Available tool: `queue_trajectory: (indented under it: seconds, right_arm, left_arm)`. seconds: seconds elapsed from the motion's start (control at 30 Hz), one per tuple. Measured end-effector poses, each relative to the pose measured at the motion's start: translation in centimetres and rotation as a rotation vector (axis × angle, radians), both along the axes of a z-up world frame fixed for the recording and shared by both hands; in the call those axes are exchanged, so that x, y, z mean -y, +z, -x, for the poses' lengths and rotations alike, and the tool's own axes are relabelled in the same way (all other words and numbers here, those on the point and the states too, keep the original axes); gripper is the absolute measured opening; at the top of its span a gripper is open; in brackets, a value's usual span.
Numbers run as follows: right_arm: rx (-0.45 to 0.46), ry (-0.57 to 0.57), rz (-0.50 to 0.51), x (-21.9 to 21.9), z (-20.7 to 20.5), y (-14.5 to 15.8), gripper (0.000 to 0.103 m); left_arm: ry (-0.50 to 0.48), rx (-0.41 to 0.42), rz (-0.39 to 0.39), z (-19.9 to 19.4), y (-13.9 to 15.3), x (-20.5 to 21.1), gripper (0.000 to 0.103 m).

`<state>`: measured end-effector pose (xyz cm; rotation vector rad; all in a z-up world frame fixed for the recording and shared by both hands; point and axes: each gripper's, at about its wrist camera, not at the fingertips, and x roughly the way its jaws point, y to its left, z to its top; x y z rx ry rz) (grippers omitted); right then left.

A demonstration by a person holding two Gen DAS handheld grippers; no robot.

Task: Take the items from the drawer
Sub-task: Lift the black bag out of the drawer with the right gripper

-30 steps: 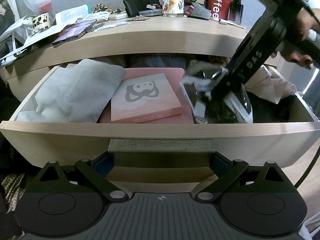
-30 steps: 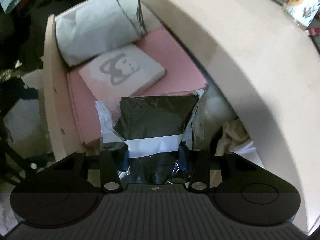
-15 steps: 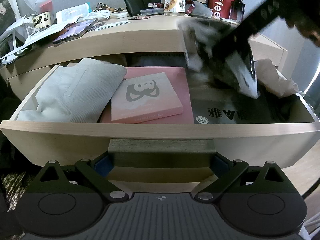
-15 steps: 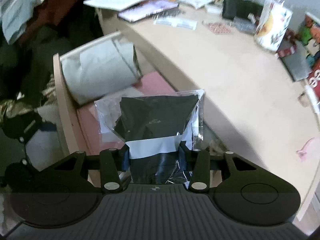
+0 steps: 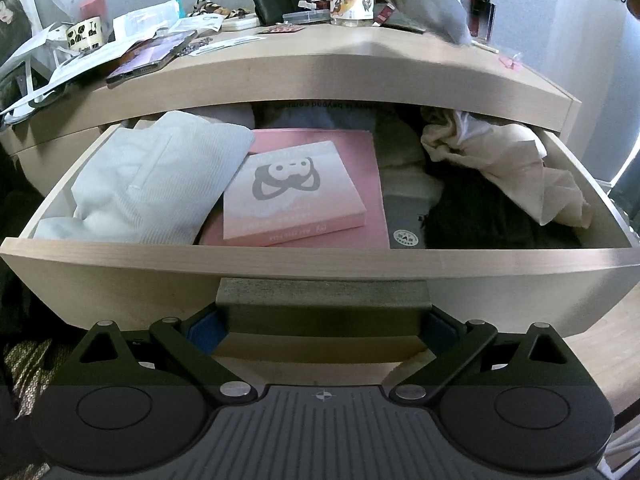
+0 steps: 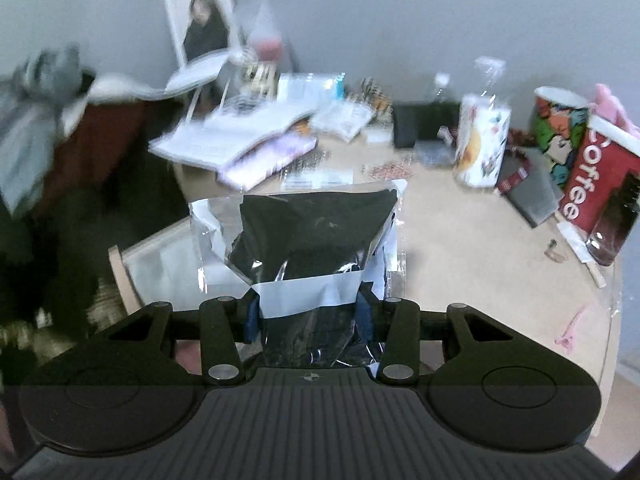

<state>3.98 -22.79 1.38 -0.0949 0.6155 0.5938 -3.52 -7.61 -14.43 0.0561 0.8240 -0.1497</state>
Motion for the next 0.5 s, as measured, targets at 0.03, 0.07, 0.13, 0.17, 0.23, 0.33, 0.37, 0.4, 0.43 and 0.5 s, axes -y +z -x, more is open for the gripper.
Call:
queue_trajectory:
  seconds: [0.03, 0.07, 0.13, 0.17, 0.23, 0.33, 0.37, 0.4, 0.43, 0.5]
  right_arm:
    - [0.009, -0.022, -0.019, 0.0, -0.1, 0.3, 0.044]
    - [0.015, -0.044, -0.023, -0.3, -0.3, 0.5, 0.044]
    - [0.027, -0.091, -0.024, -0.8, -0.9, 0.9, 0.044]
    - [0.033, -0.11, -0.025, -1.1, -1.1, 1.1, 0.044]
    - [0.044, -0.166, -0.04, -1.7, -1.5, 1.7, 0.044]
    - [0.032, -0.239, -0.047, -2.4, -1.9, 2.4, 0.044]
    - [0.04, -0.264, -0.04, -2.8, -1.8, 2.5, 0.044]
    - [0.041, -0.279, -0.03, -3.0, -1.8, 2.6, 0.044]
    - [0.045, -0.305, -0.02, -3.4, -1.7, 2.7, 0.044]
    - [0.038, -0.364, -0.002, -3.9, -1.9, 2.7, 0.044]
  left_arm:
    - [0.0, -0.001, 0.0, 0.0, 0.0, 0.0, 0.098]
    - [0.001, -0.002, 0.0, 0.0, 0.0, 0.0, 0.098]
    - [0.002, -0.006, -0.001, 0.0, 0.0, 0.0, 0.098]
    - [0.003, -0.007, -0.001, -0.1, 0.0, 0.0, 0.098]
    - [0.003, -0.01, -0.002, -0.1, 0.1, 0.0, 0.098]
    - [0.002, -0.008, -0.003, -0.1, 0.0, 0.0, 0.098]
    - [0.001, -0.007, -0.003, -0.1, 0.0, 0.0, 0.098]
    - [0.001, -0.007, -0.003, -0.1, 0.0, 0.0, 0.098]
    - [0.001, -0.006, -0.003, -0.1, 0.0, 0.0, 0.098]
    - [0.001, -0.006, -0.002, -0.2, 0.0, 0.0, 0.098]
